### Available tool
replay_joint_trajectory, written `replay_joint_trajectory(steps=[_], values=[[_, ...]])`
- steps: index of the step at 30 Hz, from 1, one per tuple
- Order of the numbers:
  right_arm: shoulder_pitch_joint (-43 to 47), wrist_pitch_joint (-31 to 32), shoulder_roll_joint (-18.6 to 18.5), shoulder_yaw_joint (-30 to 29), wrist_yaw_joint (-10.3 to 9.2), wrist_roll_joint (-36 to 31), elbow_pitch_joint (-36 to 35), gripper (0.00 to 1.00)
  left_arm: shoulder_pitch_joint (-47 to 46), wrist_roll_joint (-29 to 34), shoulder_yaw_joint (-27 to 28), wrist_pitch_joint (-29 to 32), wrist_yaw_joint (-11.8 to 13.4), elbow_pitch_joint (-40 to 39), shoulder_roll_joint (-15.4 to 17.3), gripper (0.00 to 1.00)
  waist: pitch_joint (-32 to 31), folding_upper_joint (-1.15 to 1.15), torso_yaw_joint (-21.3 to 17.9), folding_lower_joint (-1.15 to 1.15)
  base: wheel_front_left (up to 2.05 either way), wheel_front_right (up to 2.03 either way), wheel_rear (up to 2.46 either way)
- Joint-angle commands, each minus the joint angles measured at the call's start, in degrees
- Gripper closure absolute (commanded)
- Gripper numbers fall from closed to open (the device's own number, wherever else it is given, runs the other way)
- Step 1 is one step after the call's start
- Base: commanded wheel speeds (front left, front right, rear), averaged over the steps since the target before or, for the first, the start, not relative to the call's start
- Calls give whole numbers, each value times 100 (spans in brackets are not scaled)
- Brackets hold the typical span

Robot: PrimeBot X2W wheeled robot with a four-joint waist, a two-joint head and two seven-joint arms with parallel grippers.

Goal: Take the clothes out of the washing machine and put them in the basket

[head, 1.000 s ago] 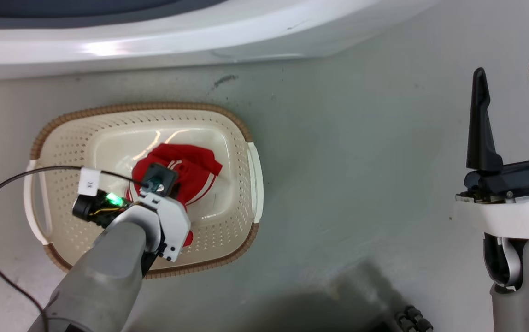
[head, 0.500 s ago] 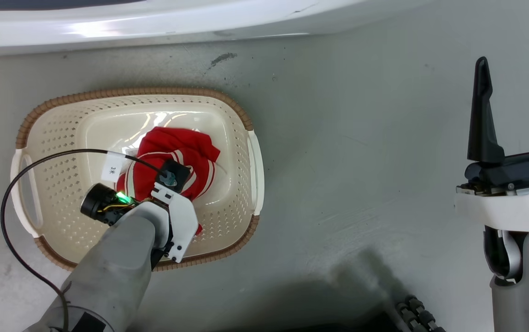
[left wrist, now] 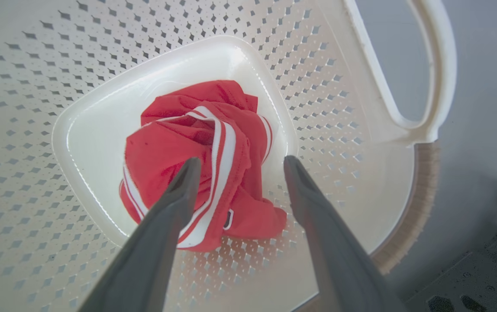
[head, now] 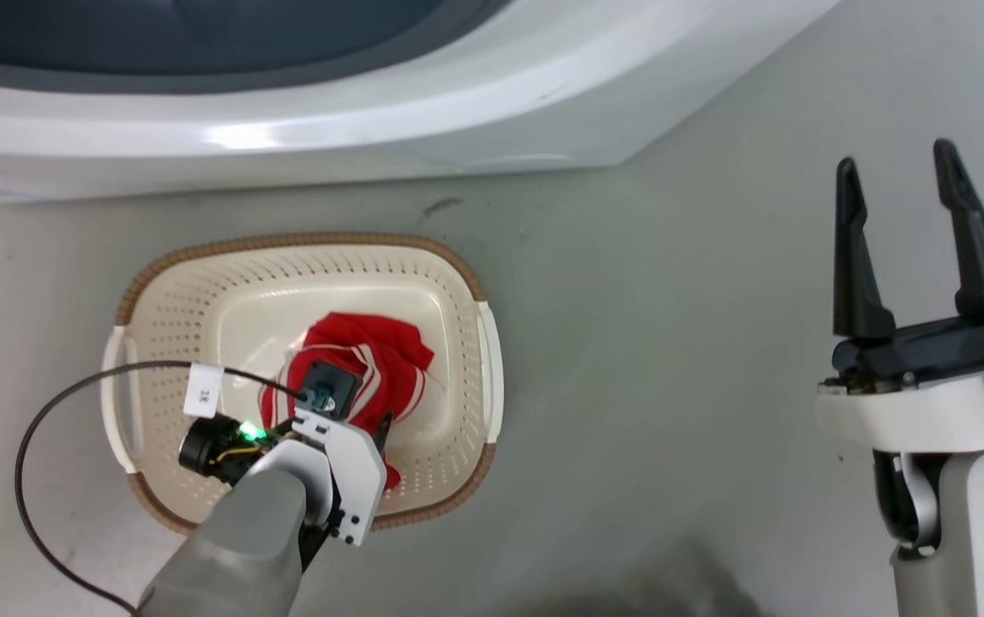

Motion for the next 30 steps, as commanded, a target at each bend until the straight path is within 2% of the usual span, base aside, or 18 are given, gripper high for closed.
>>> replay_joint_trajectory(steps=[1,8,20,25,30], values=[[113,-14,10,16,-4,-50,34,0,108,-10,-5,-81,-4,6,-36,0,-363,0,86,0,0,0,0],[405,-14,10,59,-4,-94,141,0,364,-179,176,-367,68,-235,-40,0,-965,0,202,0,0,0,0],[813,-13,10,106,-4,-107,234,0,1246,150,1337,-382,697,-2788,497,0,-1733,0,253,0,0,0,0],[909,-13,10,147,-4,-84,225,0,1366,379,1870,-384,798,-3595,609,0,-1865,0,203,0,0,0,0],[874,-14,9,188,-4,-30,190,0,1086,547,2286,-384,799,-4009,697,0,-1822,0,84,0,0,0,0]])
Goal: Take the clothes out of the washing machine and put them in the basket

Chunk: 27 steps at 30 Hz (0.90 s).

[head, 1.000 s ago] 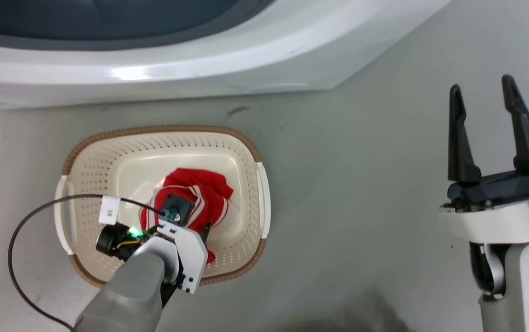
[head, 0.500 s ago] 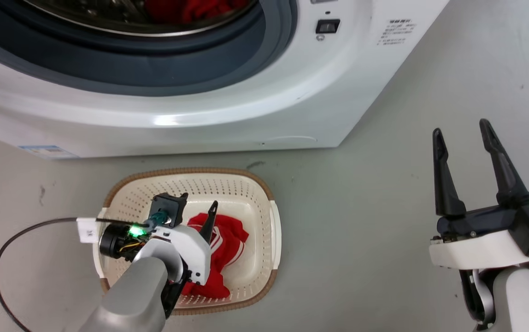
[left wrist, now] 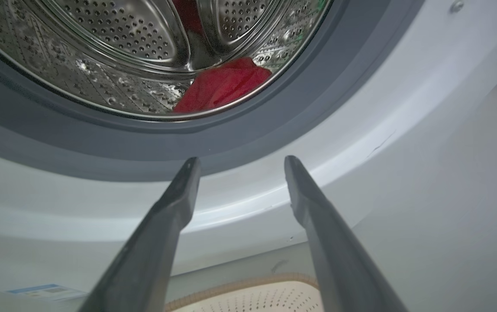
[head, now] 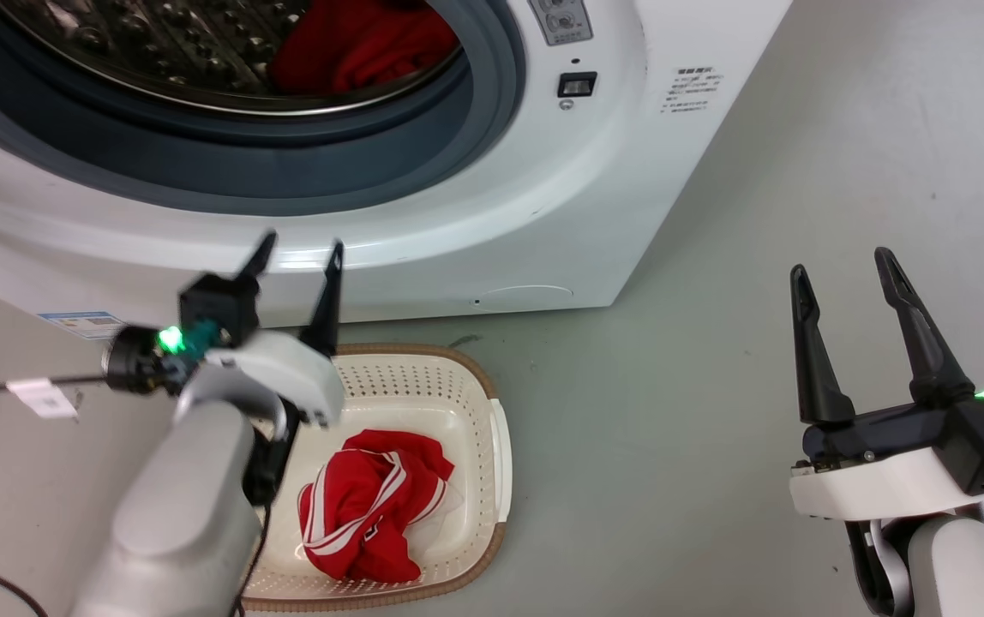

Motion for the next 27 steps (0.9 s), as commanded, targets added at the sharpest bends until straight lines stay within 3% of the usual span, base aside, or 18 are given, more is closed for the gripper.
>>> replay_joint_trajectory(steps=[1,11,27], values=[[-6,-14,10,10,-4,32,-19,0,-119,29,55,-14,5,-8,23,0,47,0,-44,1,0,0,0],[-327,-13,10,42,-4,209,-122,0,-1881,283,136,283,-214,531,342,0,756,0,-406,1,0,0,0],[-940,-14,13,11,-4,668,-314,0,-4808,256,-200,2386,-754,1998,784,0,2155,0,-1038,1,0,0,0]])
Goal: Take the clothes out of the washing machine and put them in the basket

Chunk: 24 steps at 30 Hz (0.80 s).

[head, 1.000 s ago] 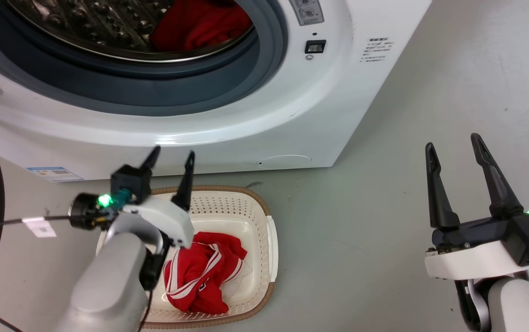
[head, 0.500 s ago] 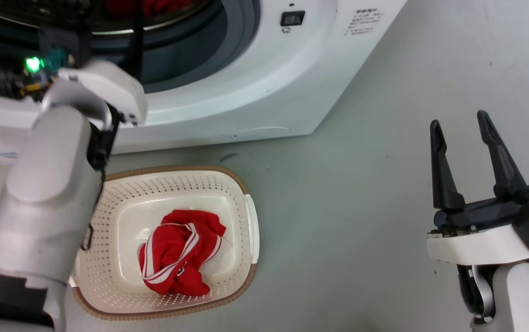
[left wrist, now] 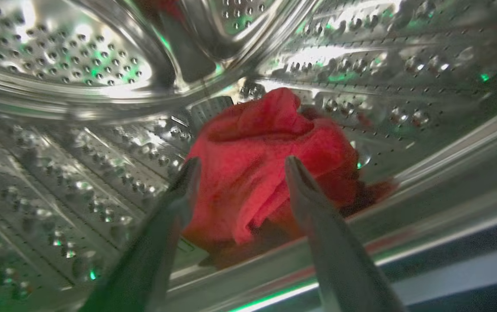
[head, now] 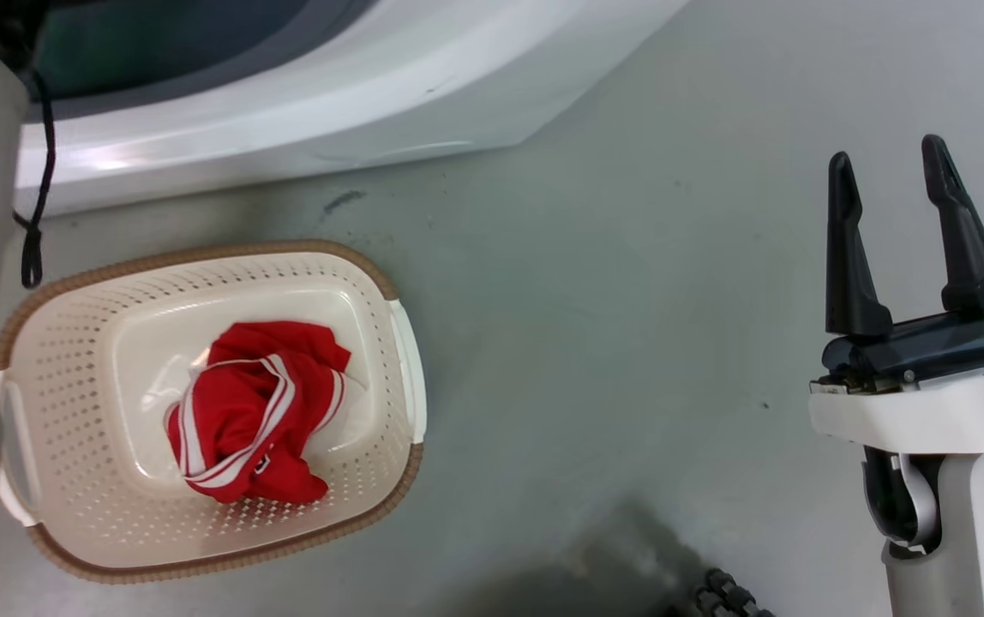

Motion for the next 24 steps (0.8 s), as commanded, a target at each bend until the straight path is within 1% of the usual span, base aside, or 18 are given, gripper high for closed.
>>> replay_joint_trajectory(steps=[1,2,3,10,14,19,24], values=[[-121,-13,14,8,-4,52,-43,0,-116,-44,-29,158,-39,92,19,0,257,0,-171,0,0,0,0],[-123,-14,14,10,-4,75,-52,0,-286,-61,-70,317,-44,154,37,0,319,0,-189,0,0,0,0],[-159,-14,15,42,-4,111,-80,0,-723,-167,-152,735,-68,335,74,0,495,0,-229,0,0,0,0],[-278,-14,13,123,-4,189,-168,0,-1478,-444,-476,1599,-74,561,77,0,827,0,-296,0,0,0,0],[-357,-14,14,79,-4,235,-205,0,-1719,-545,-651,2052,-74,775,106,0,966,0,-305,0,0,0,0],[-391,-14,13,48,-4,275,-220,0,-1880,-598,-860,2201,-75,930,109,0,1069,0,-334,0,0,0,0],[-425,-14,13,56,-4,315,-195,0,-1935,-643,-1016,2171,-77,1081,165,0,1117,0,-385,0,0,0,0]])
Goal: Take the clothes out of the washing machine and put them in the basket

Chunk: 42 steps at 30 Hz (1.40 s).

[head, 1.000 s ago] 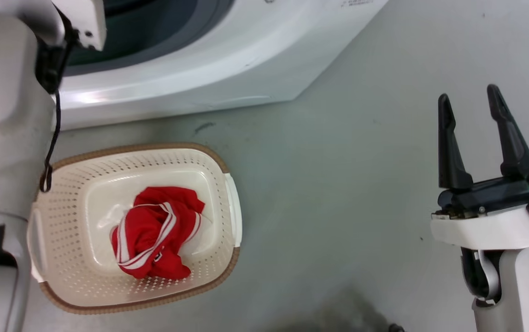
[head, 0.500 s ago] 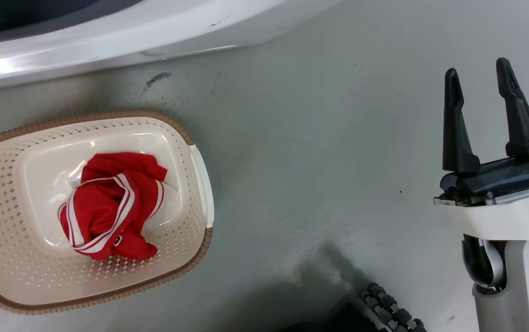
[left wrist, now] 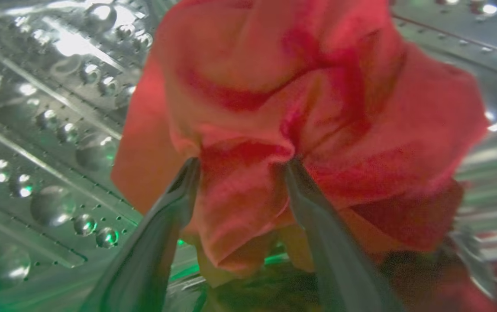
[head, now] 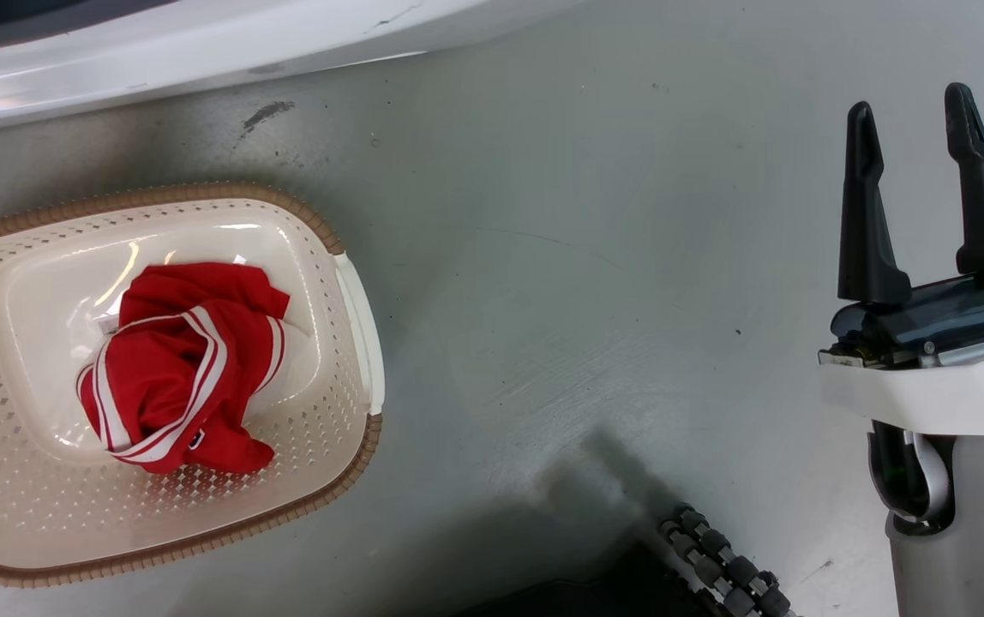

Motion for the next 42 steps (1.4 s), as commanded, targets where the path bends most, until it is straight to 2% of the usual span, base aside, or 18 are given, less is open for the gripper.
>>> replay_joint_trajectory(steps=[1,3,4,5,6,14,22,30,42], values=[[-101,-14,12,-4,-4,14,-1,0,19,-16,-34,-1,-4,55,-9,0,4,0,-6,-1,0,0,0],[-112,-14,12,11,-4,57,11,0,-9,-88,-60,-2,-4,162,27,0,13,0,-36,-1,0,0,0],[-108,-14,12,18,-4,66,13,0,-6,-98,-96,2,-4,172,11,10,12,0,-46,-1,0,0,0],[-108,-14,12,18,-4,66,13,0,-6,-98,-96,2,-4,172,11,10,12,0,-46,-1,0,0,0],[-104,-14,12,4,-4,73,14,0,-28,-156,-128,-96,-4,140,15,100,19,0,-48,-1,0,0,0],[-115,-14,12,-38,-4,41,45,0,-41,-328,-268,-464,-4,95,61,100,-50,0,-30,-1,0,0,0],[-73,-14,11,-66,-4,-73,127,0,387,-556,-360,-1601,-4,16,61,100,-466,0,139,-1,0,0,0],[180,-13,9,-48,-4,-306,225,0,1388,-861,-561,-2755,-4,-70,-84,100,-1206,0,460,-1,0,0,0],[639,-14,9,-34,-4,-643,399,0,3039,-1286,-852,-4106,-4,-586,-279,100,-2302,0,922,-1,0,0,0]])
